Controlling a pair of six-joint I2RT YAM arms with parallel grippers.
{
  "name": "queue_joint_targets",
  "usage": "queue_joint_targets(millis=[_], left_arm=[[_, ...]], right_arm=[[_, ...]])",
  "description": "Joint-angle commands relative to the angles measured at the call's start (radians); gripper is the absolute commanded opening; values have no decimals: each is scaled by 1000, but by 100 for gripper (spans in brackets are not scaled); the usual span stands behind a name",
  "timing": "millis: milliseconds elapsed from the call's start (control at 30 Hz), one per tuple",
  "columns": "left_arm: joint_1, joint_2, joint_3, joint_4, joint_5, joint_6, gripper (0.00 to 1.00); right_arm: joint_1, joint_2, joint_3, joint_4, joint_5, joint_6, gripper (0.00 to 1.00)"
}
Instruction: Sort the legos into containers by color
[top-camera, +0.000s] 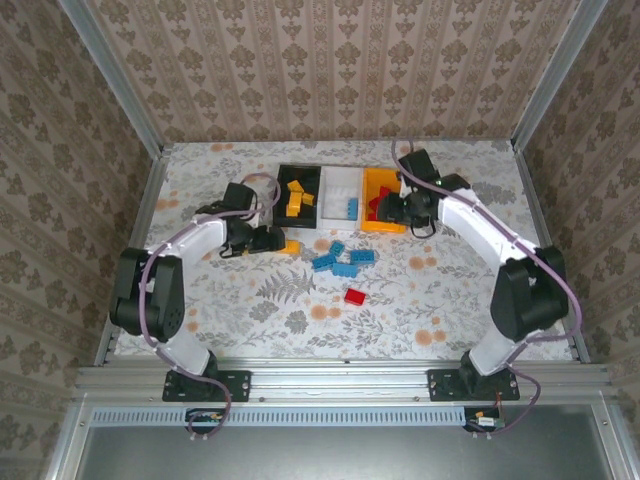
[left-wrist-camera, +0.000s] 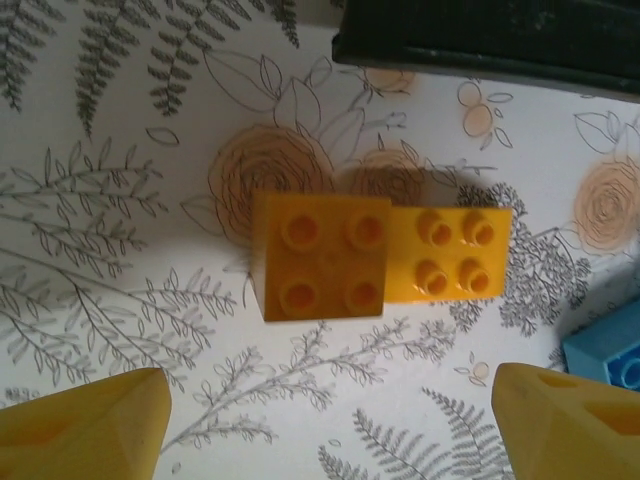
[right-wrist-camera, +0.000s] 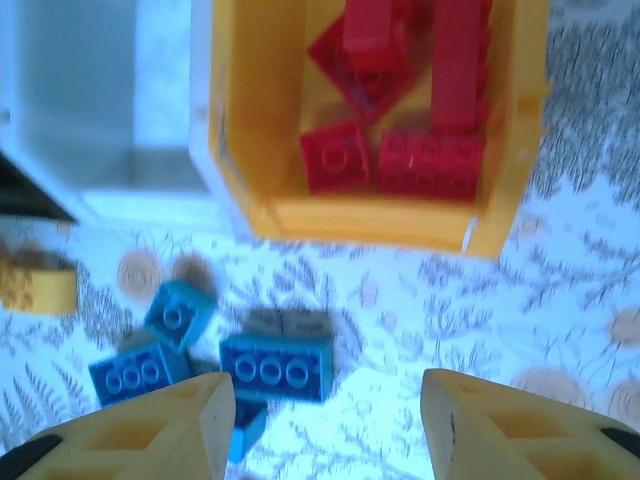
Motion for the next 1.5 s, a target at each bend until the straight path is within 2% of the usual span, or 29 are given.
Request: queue_joint_targets(millis=[0,200,533,767,833,933,1067,1267,1467], left_arm=[[8,43,65,-8,-19,51,83],[8,121,130,-10,-24,67,74],[9,192,153,-8,-10,56,64],[9,172,124,3,-16,43,49],[11,163,122,-2,-12,43,41],[15,140,111,0,-7,35,37],[25,98,88,6,13,24,33],[52,-3,84,-23,53,8,33],[74,-84,224,-100,79,16,35]], right_arm=[[15,-84,-126,18,-18,37,54],[16,-192,-256,22,-19,56,54],[16,-171,-225,32,-36,59,54],[25,-157,-227,46,-43,66,54],[25,-157,-232,45,-43,66,54],[25,-165,-240,44,-42,68,54],[26,-170,-243,46,-42,71,54],[34,-164,-244,49,-44,78,54],[52,-135,-252,77,-52,90,54]])
